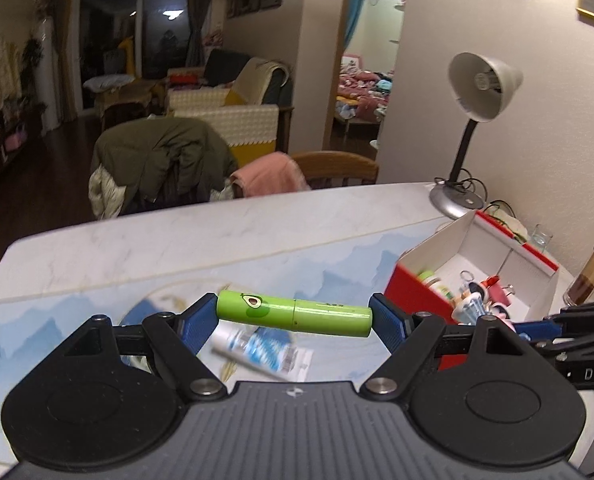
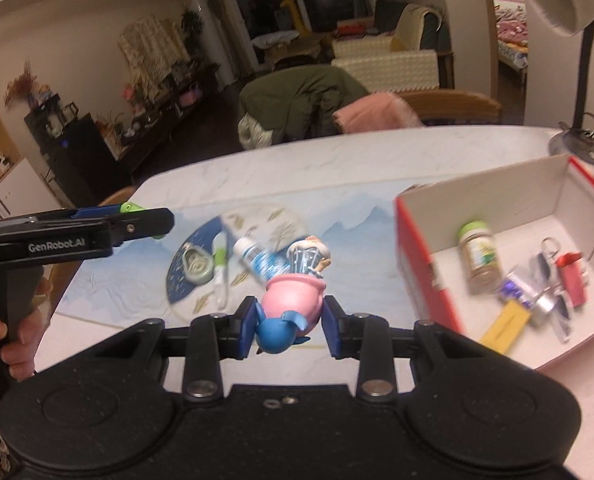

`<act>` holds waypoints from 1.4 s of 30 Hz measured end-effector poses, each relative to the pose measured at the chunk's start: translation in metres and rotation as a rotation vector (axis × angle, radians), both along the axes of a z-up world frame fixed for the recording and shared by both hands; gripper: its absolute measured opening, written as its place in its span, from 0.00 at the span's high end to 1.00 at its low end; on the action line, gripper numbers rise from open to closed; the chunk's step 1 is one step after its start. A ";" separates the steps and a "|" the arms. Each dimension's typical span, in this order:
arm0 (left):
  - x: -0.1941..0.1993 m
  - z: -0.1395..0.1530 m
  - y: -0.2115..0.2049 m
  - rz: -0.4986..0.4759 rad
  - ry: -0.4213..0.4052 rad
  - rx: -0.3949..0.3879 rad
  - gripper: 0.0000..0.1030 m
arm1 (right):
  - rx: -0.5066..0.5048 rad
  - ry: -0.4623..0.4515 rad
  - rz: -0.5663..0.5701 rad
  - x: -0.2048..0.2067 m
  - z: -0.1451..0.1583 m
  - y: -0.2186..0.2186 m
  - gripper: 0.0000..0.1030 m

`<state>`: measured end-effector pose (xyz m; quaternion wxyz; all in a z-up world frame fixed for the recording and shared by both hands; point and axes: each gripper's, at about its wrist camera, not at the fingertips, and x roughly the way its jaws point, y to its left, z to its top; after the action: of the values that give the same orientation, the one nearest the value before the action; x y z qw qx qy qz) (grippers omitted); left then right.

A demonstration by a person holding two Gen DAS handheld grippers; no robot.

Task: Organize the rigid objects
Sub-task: 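Carry the highlighter and pig figurine into the shoebox with both tools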

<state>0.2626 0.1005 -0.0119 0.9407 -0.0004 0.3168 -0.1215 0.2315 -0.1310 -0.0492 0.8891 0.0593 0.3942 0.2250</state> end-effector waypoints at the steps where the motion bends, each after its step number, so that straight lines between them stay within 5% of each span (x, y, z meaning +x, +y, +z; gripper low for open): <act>1: 0.002 0.003 -0.007 -0.006 -0.004 0.004 0.20 | 0.002 -0.008 -0.008 0.001 0.003 -0.007 0.68; 18: 0.033 0.019 -0.131 -0.103 -0.028 0.020 0.20 | -0.030 -0.061 -0.126 0.032 0.008 -0.119 0.68; 32: 0.070 -0.033 -0.231 -0.189 0.069 0.049 0.20 | -0.117 -0.018 -0.202 0.066 -0.025 -0.192 0.68; 42: 0.115 -0.069 -0.271 -0.193 0.156 0.073 0.20 | -0.243 0.020 -0.118 0.090 -0.054 -0.197 0.68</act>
<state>0.3777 -0.1709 -0.0811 0.8965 0.0550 0.3919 -0.1994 0.3219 -0.3285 -0.1030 0.8973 -0.0234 0.4234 0.1225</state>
